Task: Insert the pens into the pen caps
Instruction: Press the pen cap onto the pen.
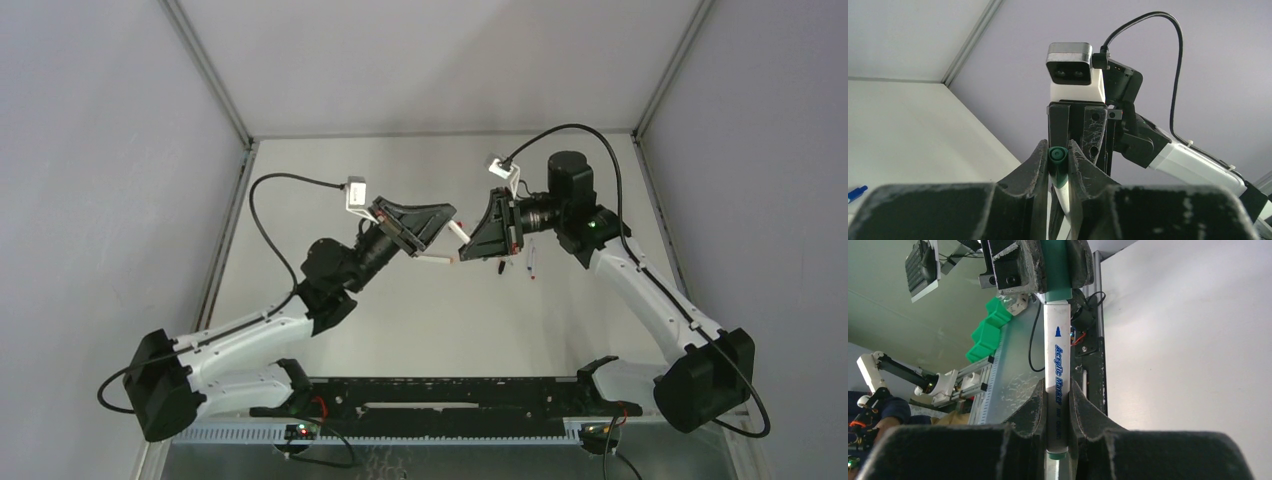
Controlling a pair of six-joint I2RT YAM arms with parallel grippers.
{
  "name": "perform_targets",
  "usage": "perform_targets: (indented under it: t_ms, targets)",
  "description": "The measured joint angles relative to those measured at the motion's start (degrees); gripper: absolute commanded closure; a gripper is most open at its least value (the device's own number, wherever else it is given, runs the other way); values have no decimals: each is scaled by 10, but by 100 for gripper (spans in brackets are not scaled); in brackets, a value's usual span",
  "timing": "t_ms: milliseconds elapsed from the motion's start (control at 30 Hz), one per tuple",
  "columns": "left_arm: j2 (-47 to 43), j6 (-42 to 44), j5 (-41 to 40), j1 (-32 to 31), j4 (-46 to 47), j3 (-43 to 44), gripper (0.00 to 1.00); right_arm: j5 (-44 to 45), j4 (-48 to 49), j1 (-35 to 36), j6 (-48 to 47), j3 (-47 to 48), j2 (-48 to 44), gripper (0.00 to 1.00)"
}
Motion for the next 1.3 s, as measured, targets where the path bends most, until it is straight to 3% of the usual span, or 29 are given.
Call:
perform_targets:
  t_ms: [367, 567, 733, 967, 1300]
  targets:
    - [61, -29, 40, 6, 126, -3, 100, -43, 46, -17, 36, 0, 2, 100]
    - [52, -43, -60, -17, 93, -10, 100, -20, 53, -14, 54, 0, 15, 100]
    - [57, -66, -127, -37, 110, -33, 100, 15, -2, 1, 34, 11, 21, 100]
    - [85, -81, -88, -38, 231, -52, 100, -36, 34, -14, 70, 13, 21, 100]
    - [15, -77, -67, -38, 192, -91, 98, -31, 2, 18, 2, 11, 21, 100]
